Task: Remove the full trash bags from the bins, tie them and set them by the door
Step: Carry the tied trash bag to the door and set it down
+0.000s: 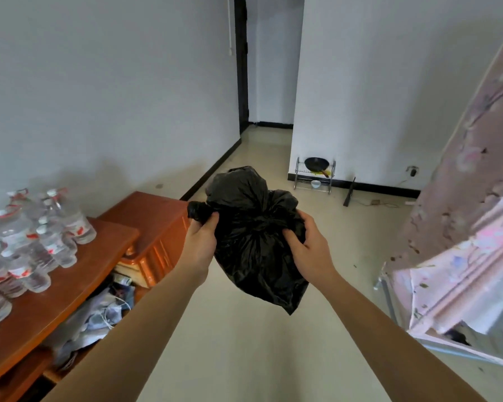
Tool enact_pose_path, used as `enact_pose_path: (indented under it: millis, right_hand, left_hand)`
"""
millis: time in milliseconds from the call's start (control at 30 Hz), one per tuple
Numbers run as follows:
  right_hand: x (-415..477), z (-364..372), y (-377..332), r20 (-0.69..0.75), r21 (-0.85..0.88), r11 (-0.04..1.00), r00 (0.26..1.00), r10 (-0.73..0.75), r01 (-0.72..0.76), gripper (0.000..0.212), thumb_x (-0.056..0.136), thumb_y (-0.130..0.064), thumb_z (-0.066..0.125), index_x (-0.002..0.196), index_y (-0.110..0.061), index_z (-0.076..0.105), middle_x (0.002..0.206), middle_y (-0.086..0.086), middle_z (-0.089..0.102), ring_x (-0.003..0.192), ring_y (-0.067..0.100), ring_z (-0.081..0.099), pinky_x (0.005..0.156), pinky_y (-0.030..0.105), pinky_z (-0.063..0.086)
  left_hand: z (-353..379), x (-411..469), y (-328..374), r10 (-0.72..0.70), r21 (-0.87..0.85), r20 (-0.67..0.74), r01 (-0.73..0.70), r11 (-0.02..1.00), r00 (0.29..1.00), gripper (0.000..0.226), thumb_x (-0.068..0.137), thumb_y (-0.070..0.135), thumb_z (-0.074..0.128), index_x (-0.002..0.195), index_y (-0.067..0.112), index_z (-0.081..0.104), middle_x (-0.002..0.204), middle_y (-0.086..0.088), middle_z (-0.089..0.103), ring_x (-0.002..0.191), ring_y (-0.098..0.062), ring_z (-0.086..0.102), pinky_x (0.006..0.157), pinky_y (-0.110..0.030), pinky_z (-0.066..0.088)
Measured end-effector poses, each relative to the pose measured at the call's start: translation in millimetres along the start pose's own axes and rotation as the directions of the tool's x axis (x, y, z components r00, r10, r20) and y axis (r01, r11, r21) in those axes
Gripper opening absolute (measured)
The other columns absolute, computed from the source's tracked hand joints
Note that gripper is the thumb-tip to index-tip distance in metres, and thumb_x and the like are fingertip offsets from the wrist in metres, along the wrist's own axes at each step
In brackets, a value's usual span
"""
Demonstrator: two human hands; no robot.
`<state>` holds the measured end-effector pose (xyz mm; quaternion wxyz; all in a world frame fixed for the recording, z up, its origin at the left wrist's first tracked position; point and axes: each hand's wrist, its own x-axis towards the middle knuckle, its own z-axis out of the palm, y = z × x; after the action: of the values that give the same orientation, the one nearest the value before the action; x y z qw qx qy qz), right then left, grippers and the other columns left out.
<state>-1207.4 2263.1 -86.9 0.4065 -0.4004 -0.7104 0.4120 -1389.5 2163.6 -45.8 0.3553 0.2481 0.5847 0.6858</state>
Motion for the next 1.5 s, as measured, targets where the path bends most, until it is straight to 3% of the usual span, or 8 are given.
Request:
enact_pose_path:
  millis: [133,300,400,567,800,933,1300,1500]
  right_hand:
    - [119,15,49,-0.033,0.009,1.0,0.999,-0.018,0.019,0.044,0.098,-0.028,0.056,0.141,-0.03,0.045,0.129,-0.011,0.06,0.113,0.008,0.056,0.095,0.026,0.042]
    - [281,33,86,-0.011,0.041,0.999,1.0,-0.005,0.006,0.044,0.098,-0.028,0.056,0.141,-0.03,0.045,0.13,-0.01,0.06,0.116,0.01,0.056,0.098,0.028,0.042]
    - [376,44,91,0.025,0.056,0.998,1.0,0.002,-0.004,0.045,0.098,-0.029,0.056,0.142,-0.031,0.045,0.128,-0.012,0.061,0.113,0.008,0.057,0.097,0.028,0.044]
    - [503,77,107,0.09,0.062,0.998,0.996,0.004,-0.009,0.044,0.097,-0.029,0.056,0.14,-0.03,0.046,0.125,-0.014,0.061,0.114,0.008,0.057,0.096,0.027,0.043]
    - [698,137,159,0.1,0.021,1.0,0.995,-0.017,0.015,0.044,0.098,-0.03,0.054,0.142,-0.029,0.045,0.126,-0.011,0.062,0.112,0.009,0.057,0.094,0.027,0.043]
    - [824,170,169,0.109,-0.009,1.0,0.994,-0.025,0.026,0.043,0.099,-0.03,0.055,0.141,-0.029,0.045,0.121,-0.013,0.061,0.11,0.01,0.057,0.095,0.03,0.044]
    - [1112,214,244,0.01,0.013,0.997,0.997,0.073,-0.073,0.043,0.096,-0.026,0.056,0.138,-0.032,0.048,0.12,-0.014,0.063,0.109,0.009,0.059,0.093,0.029,0.043]
    - [1291,243,302,0.022,0.037,0.998,0.998,0.053,-0.054,0.044,0.098,-0.028,0.054,0.141,-0.032,0.045,0.124,-0.011,0.062,0.11,0.009,0.057,0.092,0.027,0.042]
  left_hand:
    - [43,125,-17,-0.043,0.019,0.001,0.043,0.999,0.999,0.042,0.101,0.039,0.053,0.139,0.022,0.056,0.129,0.004,0.064,0.124,-0.021,0.058,0.113,-0.047,0.041]
    - [100,276,-11,-0.05,0.007,-0.04,0.05,0.999,0.998,0.026,0.104,0.032,0.05,0.125,0.021,0.06,0.123,0.0,0.068,0.118,-0.023,0.062,0.109,-0.048,0.045]
    - [121,358,4,-0.031,0.023,-0.08,0.033,0.999,0.996,0.033,0.104,0.03,0.052,0.134,0.017,0.059,0.127,-0.003,0.067,0.118,-0.026,0.063,0.108,-0.05,0.046]
    - [136,486,13,-0.058,0.056,-0.138,0.067,0.996,0.989,0.035,0.105,0.027,0.049,0.136,0.013,0.056,0.138,-0.024,0.057,0.128,-0.049,0.05,0.109,-0.063,0.035]
    - [156,690,-6,-0.042,-0.007,-0.098,0.041,0.999,0.994,0.027,0.104,0.021,0.051,0.128,0.014,0.062,0.123,-0.002,0.07,0.116,-0.022,0.064,0.099,-0.038,0.048]
    - [166,825,6,-0.043,-0.014,-0.082,0.042,0.999,0.996,0.023,0.103,0.02,0.053,0.122,0.015,0.066,0.12,-0.002,0.072,0.116,-0.021,0.065,0.107,-0.043,0.047]
    - [251,1123,19,-0.006,0.04,0.061,0.003,0.999,0.998,0.023,0.103,0.02,0.055,0.112,0.035,0.069,0.118,0.009,0.072,0.113,-0.011,0.066,0.095,-0.031,0.05]
    - [301,1310,7,0.039,0.062,0.067,-0.044,0.997,0.997,0.021,0.101,0.023,0.058,0.12,0.024,0.069,0.119,0.0,0.073,0.114,-0.02,0.067,0.101,-0.041,0.052]
